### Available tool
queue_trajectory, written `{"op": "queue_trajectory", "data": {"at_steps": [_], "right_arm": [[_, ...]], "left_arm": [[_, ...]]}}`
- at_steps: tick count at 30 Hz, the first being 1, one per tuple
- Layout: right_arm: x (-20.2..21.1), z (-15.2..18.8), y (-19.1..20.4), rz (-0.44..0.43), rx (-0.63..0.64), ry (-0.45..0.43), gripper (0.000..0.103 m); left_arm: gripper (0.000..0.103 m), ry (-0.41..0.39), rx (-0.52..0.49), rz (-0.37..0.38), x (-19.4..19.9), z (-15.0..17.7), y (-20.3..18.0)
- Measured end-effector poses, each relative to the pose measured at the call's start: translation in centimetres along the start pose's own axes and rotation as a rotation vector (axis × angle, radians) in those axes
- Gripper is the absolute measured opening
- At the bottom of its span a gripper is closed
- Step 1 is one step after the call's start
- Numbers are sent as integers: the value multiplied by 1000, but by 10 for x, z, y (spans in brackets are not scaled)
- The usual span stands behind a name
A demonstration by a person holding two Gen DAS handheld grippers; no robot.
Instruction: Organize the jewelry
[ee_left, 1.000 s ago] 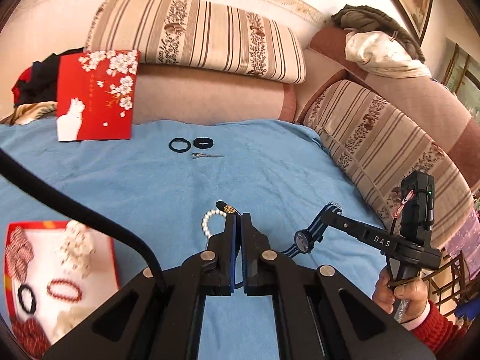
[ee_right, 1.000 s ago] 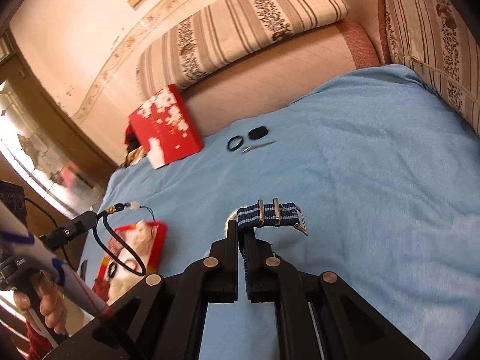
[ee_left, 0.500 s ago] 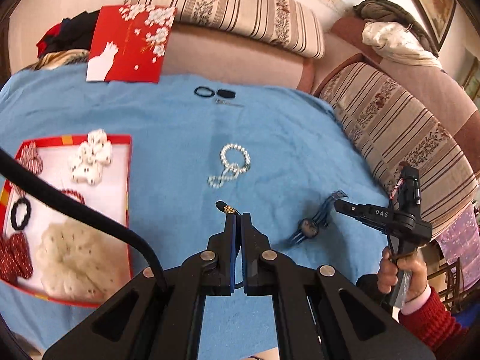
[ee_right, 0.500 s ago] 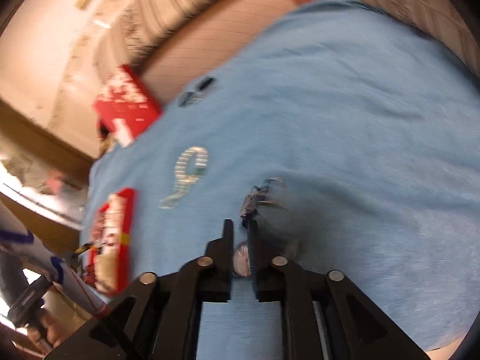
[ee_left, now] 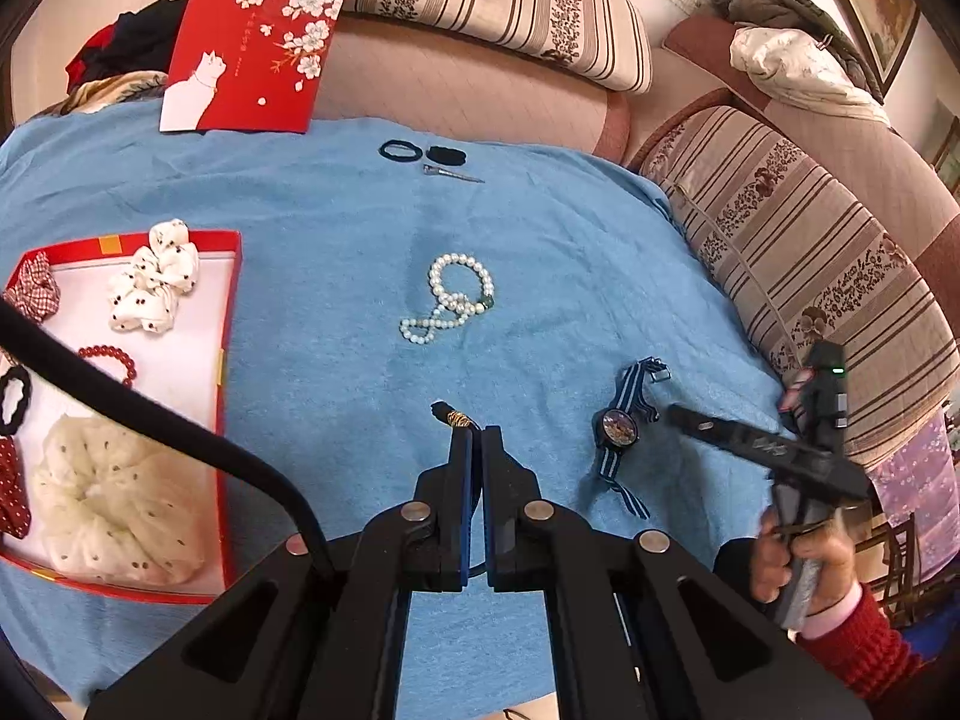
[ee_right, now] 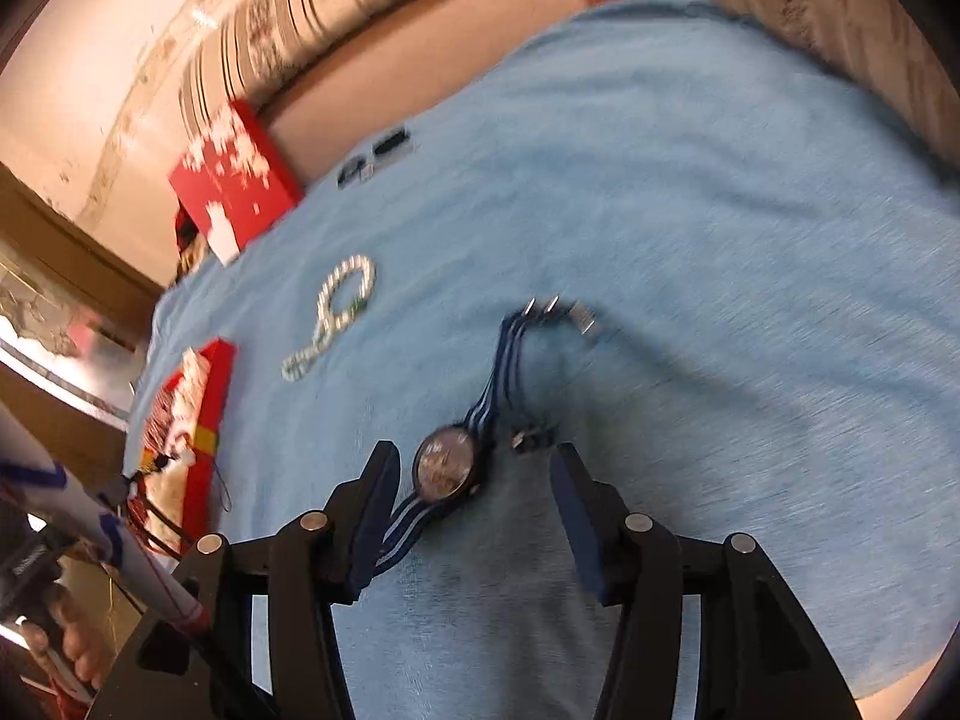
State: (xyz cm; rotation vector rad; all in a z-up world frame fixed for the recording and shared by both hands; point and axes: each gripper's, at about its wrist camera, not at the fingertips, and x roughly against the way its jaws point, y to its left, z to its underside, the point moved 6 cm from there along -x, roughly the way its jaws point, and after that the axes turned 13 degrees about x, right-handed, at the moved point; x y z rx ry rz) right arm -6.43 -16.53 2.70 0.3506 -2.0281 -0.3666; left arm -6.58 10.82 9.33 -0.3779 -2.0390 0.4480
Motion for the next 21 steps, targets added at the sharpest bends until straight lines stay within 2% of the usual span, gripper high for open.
{"op": "queue_trajectory", "data": {"at_steps": [3,6,8,9,10,11,16,19,21], "right_arm": [[-20,0,3,46,6,24,57],[-31,-10,3,120,16,-2,57],[-36,-16,3,136,18,-16,54],[-38,-19,3,140,19,-18,44],[-39,-20,1,142,19,-13,9],[-41,-22,0,119,6,-4,1],[-8,-27,20,81,26,-82,1],[19,-33,43,67,93,-133,1],[24,-38,52,78,137,-135,1]], "left_arm": [[3,0,1,4,1,2,2],[3,-10,3,22,5,4,5],[3,-17,6,29,8,6,7],[3,-19,9,27,10,7,9],[3,-23,11,20,11,8,11],[3,-28,12,13,14,8,12],[3,-64,22,4,34,9,20],[3,-91,38,8,49,6,27],[3,-107,47,8,57,5,29]]}}
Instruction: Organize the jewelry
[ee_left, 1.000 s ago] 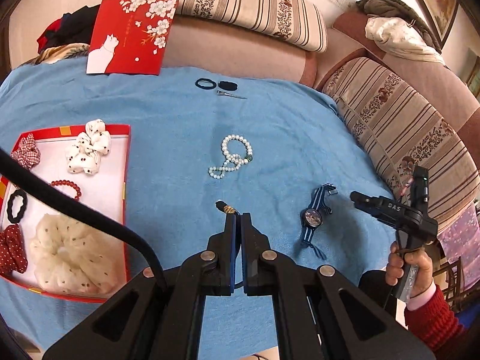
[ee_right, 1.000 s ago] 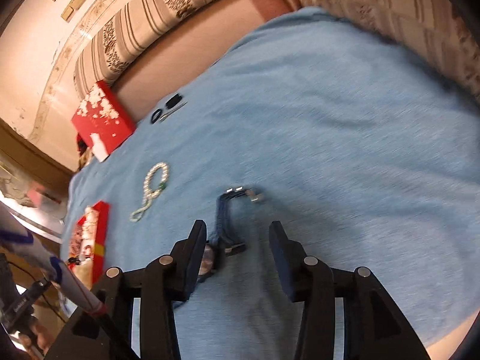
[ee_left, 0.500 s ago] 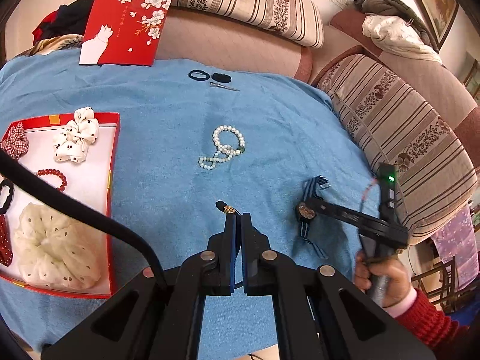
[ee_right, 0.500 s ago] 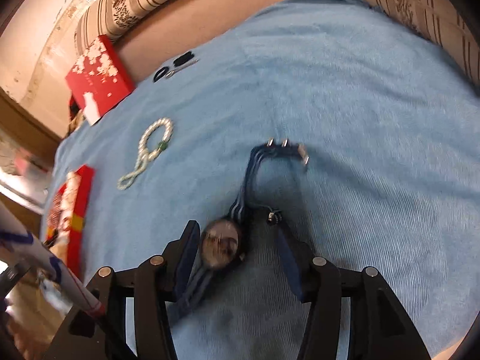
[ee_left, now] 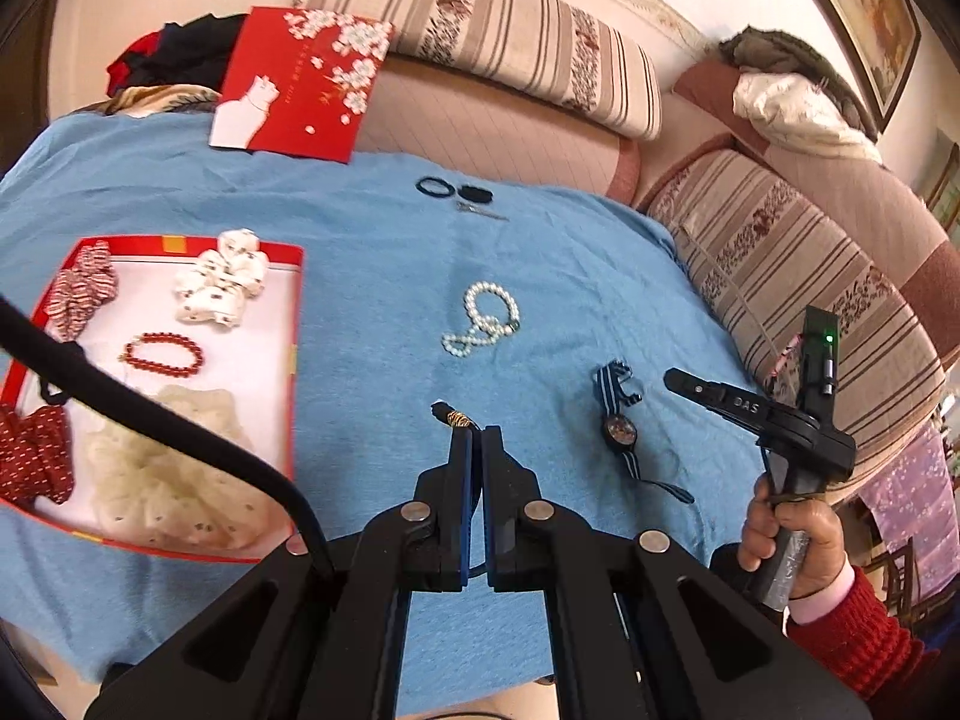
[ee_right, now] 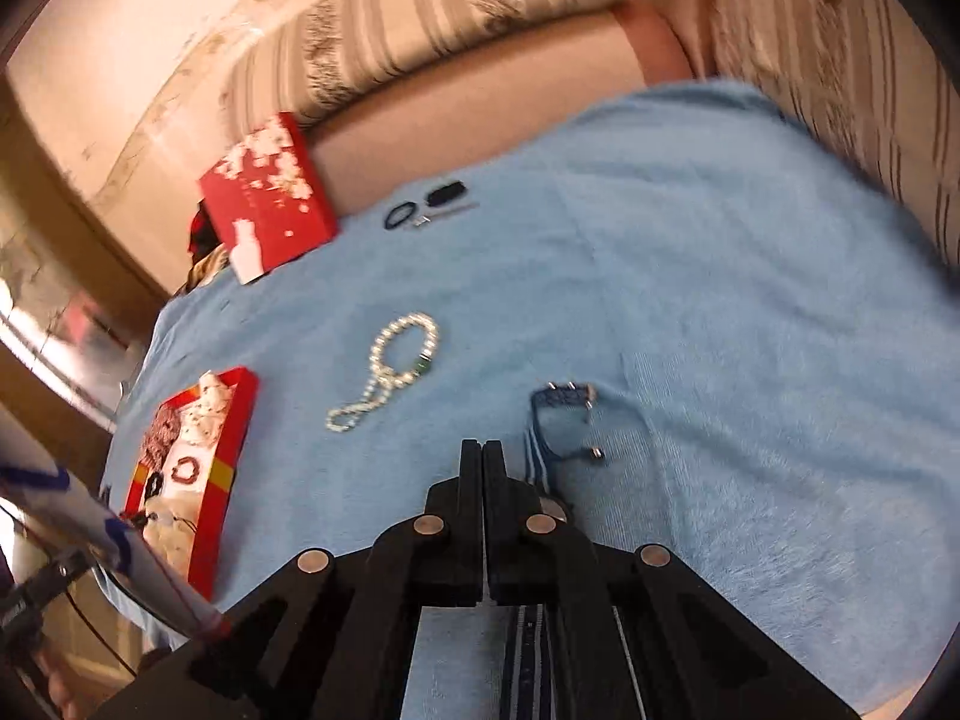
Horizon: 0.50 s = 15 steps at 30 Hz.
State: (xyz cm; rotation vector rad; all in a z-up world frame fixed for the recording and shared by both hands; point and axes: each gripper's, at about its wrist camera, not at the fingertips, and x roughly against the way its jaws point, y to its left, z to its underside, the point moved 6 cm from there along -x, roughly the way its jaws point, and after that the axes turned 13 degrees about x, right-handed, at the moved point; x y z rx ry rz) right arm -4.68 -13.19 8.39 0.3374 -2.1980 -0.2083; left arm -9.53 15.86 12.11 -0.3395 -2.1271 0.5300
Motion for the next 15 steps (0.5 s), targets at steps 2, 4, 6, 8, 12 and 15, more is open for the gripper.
{"op": "queue_trajectory", "data": {"at_steps": [2,4,6,8,12,15], "right_arm": [[-6,-1,-2,29,26,25,11],[-24,4,-9,47,23,81,42],[-40,9,-15,53,16,118,54],[-59,10,-18,96,47,142,54],[-91,4,-16,145,114,172,52],[-102,3,-18,161,132,200,16]], "left_arm": [[3,-18,12,-1,9,-1,5],[3,-26,20,-3,14,-1,9],[3,-28,23,-8,15,0,12],[3,-27,28,-21,15,0,18],[3,-23,53,-40,11,-3,32],[3,-29,73,-52,11,-5,40]]}}
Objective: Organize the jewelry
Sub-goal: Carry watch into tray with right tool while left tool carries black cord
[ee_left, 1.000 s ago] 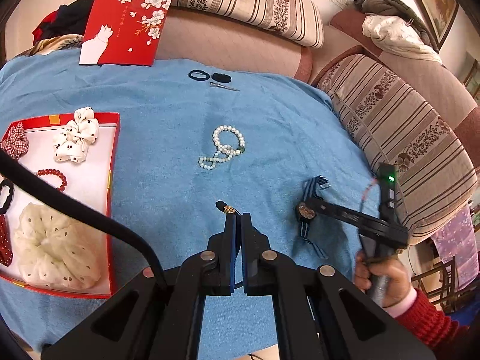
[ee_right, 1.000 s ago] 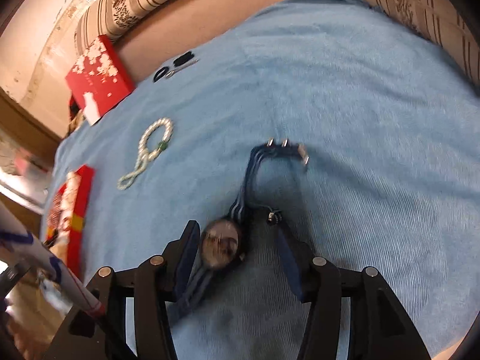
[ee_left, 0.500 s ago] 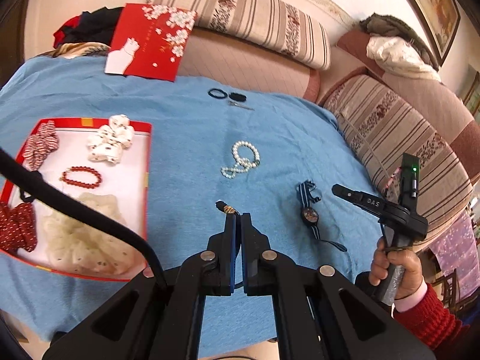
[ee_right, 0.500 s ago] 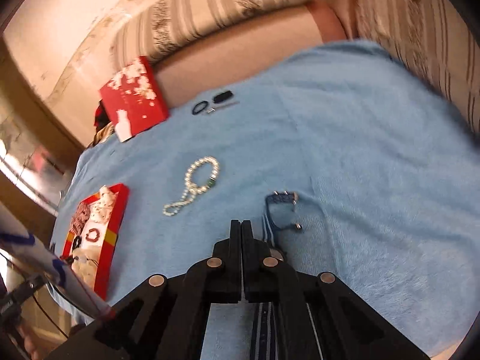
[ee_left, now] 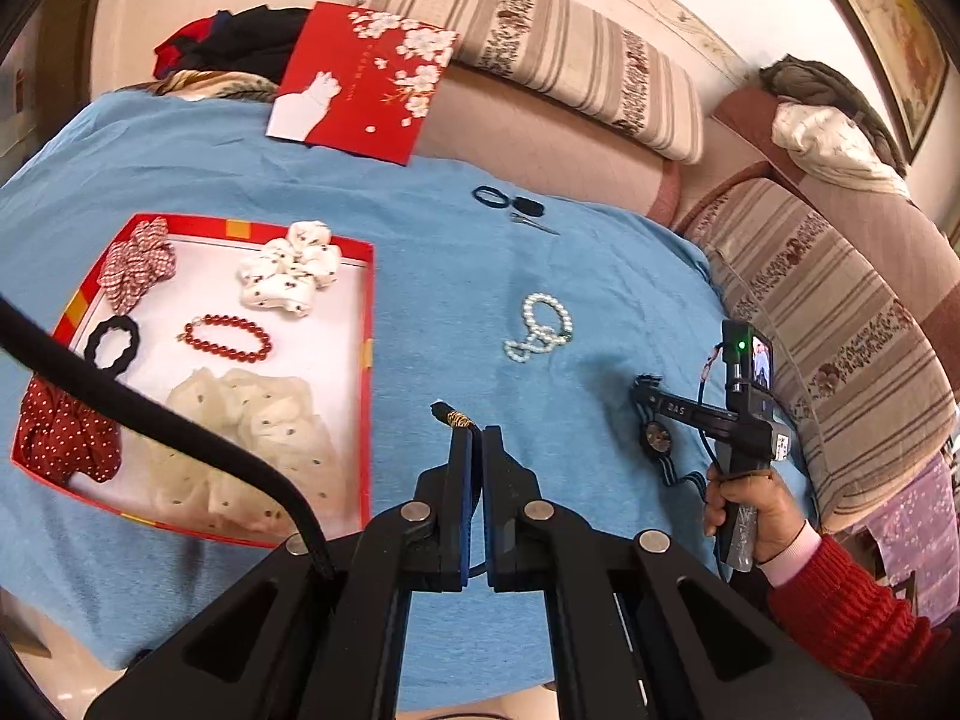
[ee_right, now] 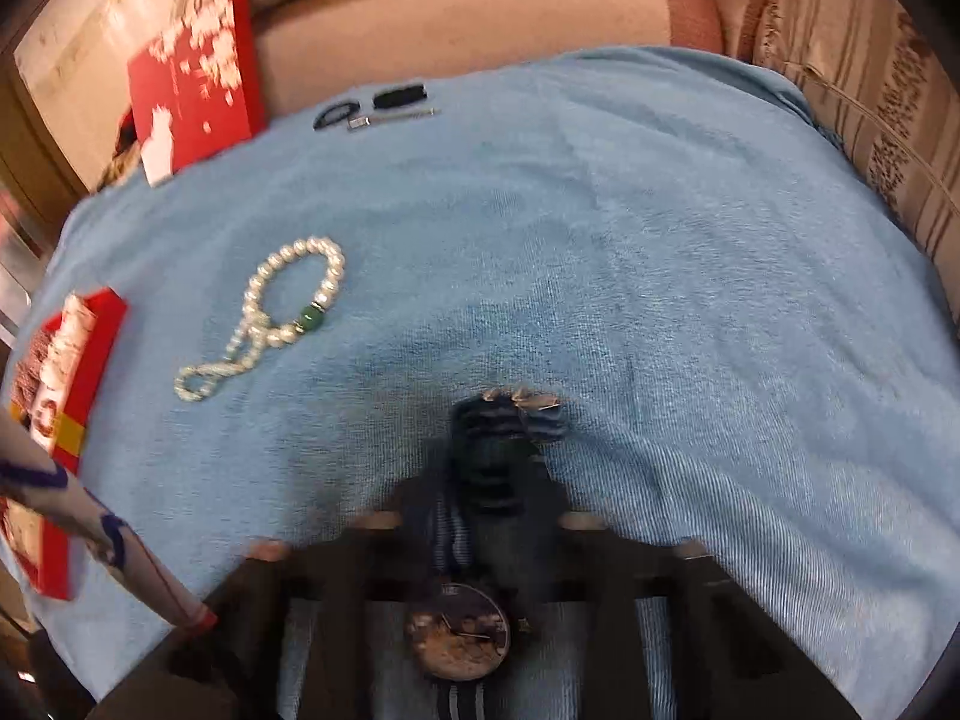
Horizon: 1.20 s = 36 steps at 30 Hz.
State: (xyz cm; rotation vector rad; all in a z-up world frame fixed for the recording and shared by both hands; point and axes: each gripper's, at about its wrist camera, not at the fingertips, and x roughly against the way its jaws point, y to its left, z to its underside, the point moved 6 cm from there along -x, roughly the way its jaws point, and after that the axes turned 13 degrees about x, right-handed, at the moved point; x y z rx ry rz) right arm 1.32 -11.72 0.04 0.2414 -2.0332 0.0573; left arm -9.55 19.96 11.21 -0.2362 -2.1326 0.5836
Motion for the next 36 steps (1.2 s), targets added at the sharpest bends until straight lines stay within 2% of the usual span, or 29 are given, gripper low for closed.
{"op": "queue_trajectory", "data": {"at_steps": [1,2,5,10,15,21,28,36], "right_arm": [[3,-1,-1,-10,-5,-4,10],[7,-2,-1,-11,-8,-12,9],[30,-1,0,-32,-18,-61,9],[95,-5,9,-112,-53,-184,8],[159,-22,40,-164,-4,-306,8],[201,-55,104,-294,74,-384,8],[198,-83,191,-398,174,-388,8],[157,-105,274,-471,252,-326,8]], "left_arm": [[3,-4,7,-3,1,-1,3],[3,-7,10,-6,2,-2,5],[3,-14,25,-11,8,-4,13],[3,-43,46,1,27,-9,21],[3,-90,45,-2,53,-18,29],[3,-148,37,-94,77,-46,58],[3,-166,72,-163,75,-85,98],[3,-131,79,-208,32,-124,128]]}}
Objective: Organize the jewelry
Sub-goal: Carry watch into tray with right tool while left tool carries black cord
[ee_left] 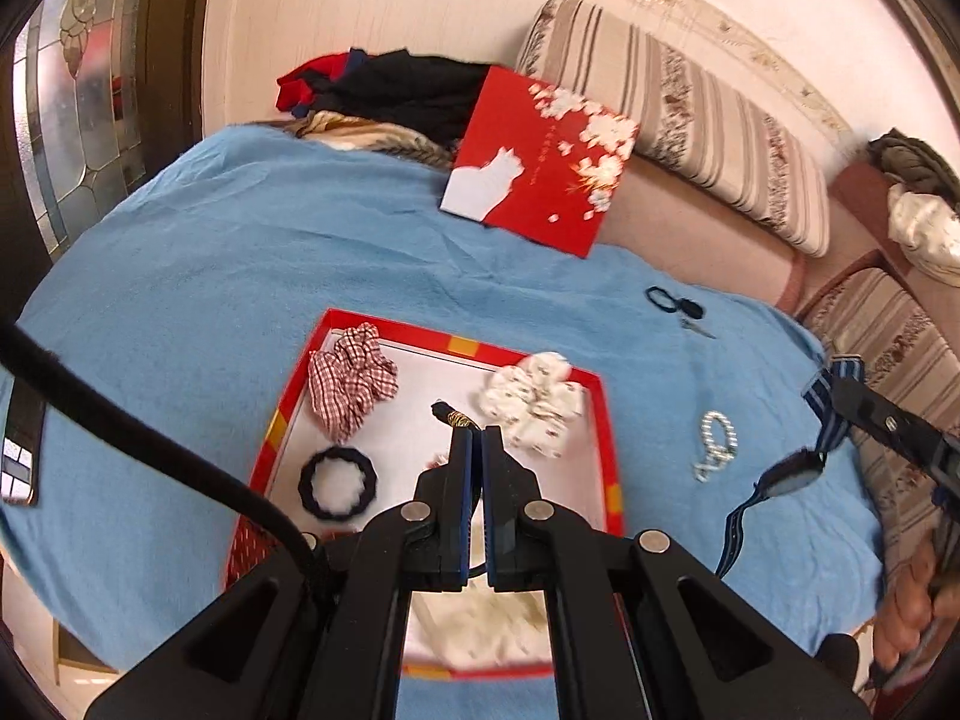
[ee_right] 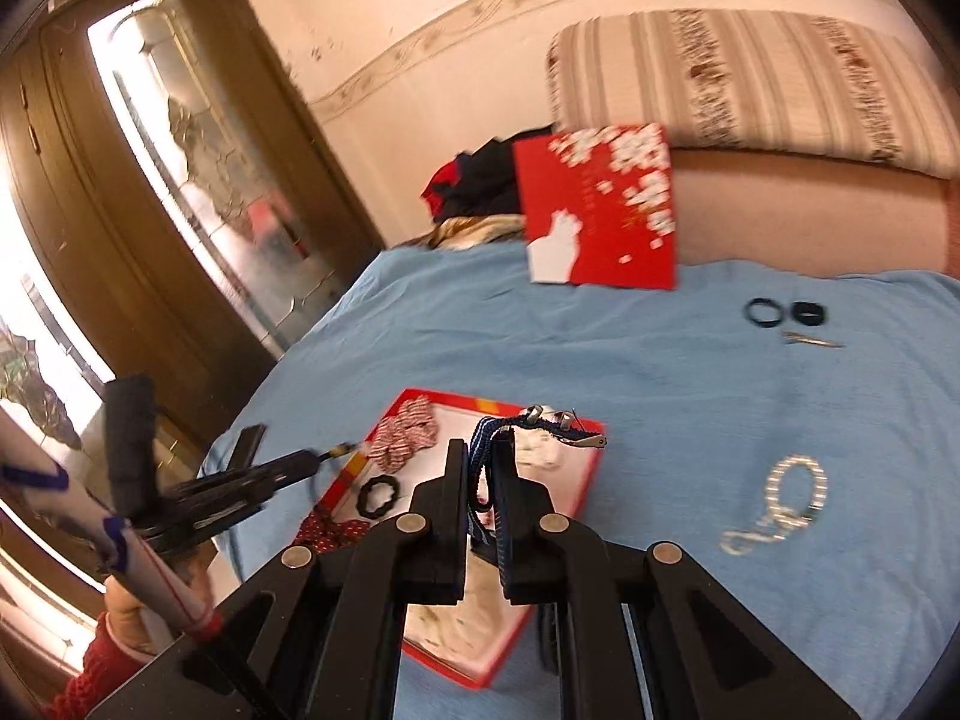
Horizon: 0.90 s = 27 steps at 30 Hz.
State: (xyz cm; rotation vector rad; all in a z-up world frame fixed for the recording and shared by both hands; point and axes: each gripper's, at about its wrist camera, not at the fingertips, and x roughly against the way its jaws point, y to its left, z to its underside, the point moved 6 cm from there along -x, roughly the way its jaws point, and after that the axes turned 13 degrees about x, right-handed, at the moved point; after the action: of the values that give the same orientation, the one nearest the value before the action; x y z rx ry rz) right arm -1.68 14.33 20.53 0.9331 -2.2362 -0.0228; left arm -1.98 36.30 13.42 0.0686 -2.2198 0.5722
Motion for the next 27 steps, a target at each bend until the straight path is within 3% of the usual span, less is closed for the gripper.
{"op": "queue_trajectory", "data": {"at_steps": [11,18,27], "right_arm": [[-89,-4,20,-94,-53,78,9],[-158,15,-13,-20,-118,185,9],[-191,27,-54,52,-164,243,9]], "left_arm": [[3,65,12,-42,-86,-32,20],[3,126,32,-78,-133,-38,35],[3,151,23,-84,-161,-42,34]]}}
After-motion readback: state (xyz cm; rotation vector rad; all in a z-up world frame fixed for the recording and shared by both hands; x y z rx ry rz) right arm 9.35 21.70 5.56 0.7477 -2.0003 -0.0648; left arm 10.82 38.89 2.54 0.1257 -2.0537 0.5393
